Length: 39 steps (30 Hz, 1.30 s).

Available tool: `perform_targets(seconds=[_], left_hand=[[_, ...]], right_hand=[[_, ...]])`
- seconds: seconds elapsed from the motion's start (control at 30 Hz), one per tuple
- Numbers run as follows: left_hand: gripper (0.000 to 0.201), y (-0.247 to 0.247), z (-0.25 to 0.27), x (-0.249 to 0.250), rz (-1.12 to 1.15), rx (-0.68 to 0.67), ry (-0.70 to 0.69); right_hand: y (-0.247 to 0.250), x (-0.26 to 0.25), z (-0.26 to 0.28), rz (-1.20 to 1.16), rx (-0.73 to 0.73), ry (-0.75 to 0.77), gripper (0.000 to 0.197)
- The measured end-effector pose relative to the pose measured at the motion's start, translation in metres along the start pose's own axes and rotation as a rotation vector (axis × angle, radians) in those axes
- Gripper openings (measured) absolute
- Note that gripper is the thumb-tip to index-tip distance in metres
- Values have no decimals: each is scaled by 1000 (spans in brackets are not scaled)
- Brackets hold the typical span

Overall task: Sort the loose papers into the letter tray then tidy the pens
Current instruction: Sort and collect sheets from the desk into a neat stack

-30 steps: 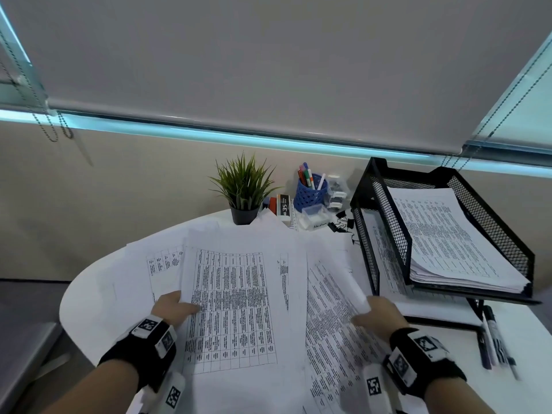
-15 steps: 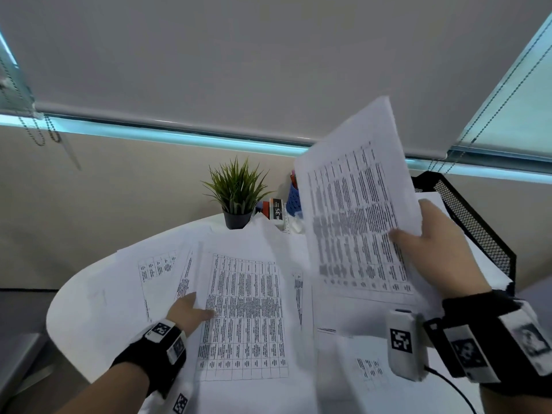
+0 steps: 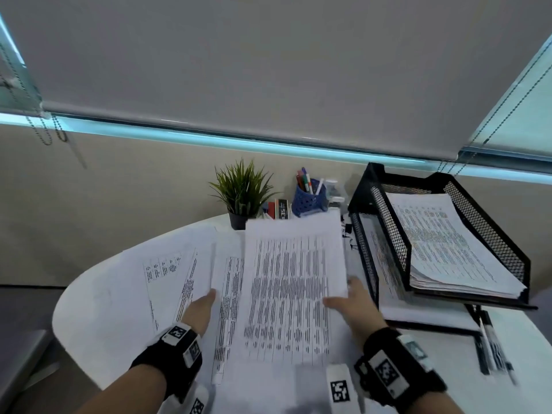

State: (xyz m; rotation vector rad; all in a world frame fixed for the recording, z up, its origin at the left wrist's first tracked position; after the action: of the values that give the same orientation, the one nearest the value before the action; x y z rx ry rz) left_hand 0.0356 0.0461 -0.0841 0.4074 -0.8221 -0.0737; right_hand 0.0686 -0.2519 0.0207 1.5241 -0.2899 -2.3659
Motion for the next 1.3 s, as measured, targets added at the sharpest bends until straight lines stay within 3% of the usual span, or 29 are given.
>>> perform_targets(seconds=[0.2, 0.33, 0.43, 0.5, 0.6, 0.63, 0.7, 0.77, 0.83, 0.9, 0.97, 1.0, 1.07, 1.17, 1.3], left_hand=[[53, -7, 0, 2, -83, -33, -59], [19, -3, 7, 10, -290, 99, -171], [43, -4, 12, 15, -415, 208, -206], [43, -8, 12, 15, -365, 197, -192], [17, -19, 13, 19, -169, 105, -227], [20, -22, 13, 19, -123, 68, -217], [53, -27, 11, 15, -78, 1, -166], [65, -32, 10, 13, -61, -60, -153], [68, -36, 9, 9, -88, -82, -159], [51, -38, 9, 7, -108, -84, -186], [25, -40, 13, 9, -128, -98, -228], [22, -39, 16, 12, -142, -94, -259], [13, -36, 20, 16, -283, -51, -299], [37, -17, 19, 18, -584, 177, -224], [57, 10, 14, 15, -309, 262, -72]], right_hand=[[4, 58, -15, 157, 127, -169, 77], [9, 75, -17, 360, 75, -290, 89], [2, 78, -14, 375, 17, -303, 82], [-3, 77, -14, 356, 3, -288, 79], [-14, 72, -13, 256, -22, -252, 79], [-16, 70, -12, 223, -29, -251, 78], [-18, 72, -14, 167, -39, -285, 69], [-19, 70, -14, 91, -54, -290, 55], [-17, 78, -22, 30, -43, -260, 74], [-10, 90, -34, -13, -35, -225, 82], [-5, 85, -32, -42, -40, -213, 75], [-3, 83, -30, -68, -53, -205, 70], [-2, 77, -25, -115, -74, -211, 64], [-5, 80, -25, -150, -123, -241, 57], [-9, 87, -30, -103, -75, -222, 54]])
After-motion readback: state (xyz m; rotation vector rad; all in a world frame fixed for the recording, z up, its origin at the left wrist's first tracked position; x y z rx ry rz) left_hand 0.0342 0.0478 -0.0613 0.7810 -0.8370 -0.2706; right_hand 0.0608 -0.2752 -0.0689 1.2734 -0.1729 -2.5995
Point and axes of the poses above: each hand's wrist, its own z-axis away from the middle knuckle, its own y-axis out of the back of the hand, x = y × z, the point moved 7 cm from there along -z, towards the middle knuckle, and after that the axes turned 2 degrees about -x, right-handed, at the moved point
